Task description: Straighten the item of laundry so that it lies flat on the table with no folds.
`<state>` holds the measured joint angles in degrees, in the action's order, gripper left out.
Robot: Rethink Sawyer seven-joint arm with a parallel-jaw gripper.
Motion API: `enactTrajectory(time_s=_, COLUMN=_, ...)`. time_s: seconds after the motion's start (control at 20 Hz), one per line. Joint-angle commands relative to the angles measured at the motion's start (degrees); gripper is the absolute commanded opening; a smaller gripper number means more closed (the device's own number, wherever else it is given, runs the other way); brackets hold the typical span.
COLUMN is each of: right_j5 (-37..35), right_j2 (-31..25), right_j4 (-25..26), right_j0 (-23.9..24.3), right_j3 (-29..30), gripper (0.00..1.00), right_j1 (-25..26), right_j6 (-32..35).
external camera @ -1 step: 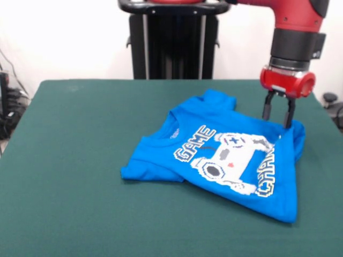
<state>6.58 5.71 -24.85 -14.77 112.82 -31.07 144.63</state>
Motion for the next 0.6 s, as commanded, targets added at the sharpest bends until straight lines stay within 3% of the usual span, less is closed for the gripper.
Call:
enactTrajectory(time_s=0.05, right_j5=2.12, right_j2=-8.54, right_j4=-3.85, right_j0=-0.36, right_j3=-3.45, gripper=1.00, right_j1=4.26, right_j6=12.63)
enactTrajectory(time_s=0.6, right_j5=5.40, right_j2=-10.32, right_j4=-3.98, right_j0=-0.64, right_j3=-5.55, gripper=1.00, right_j1=8.00, right_j6=13.17)
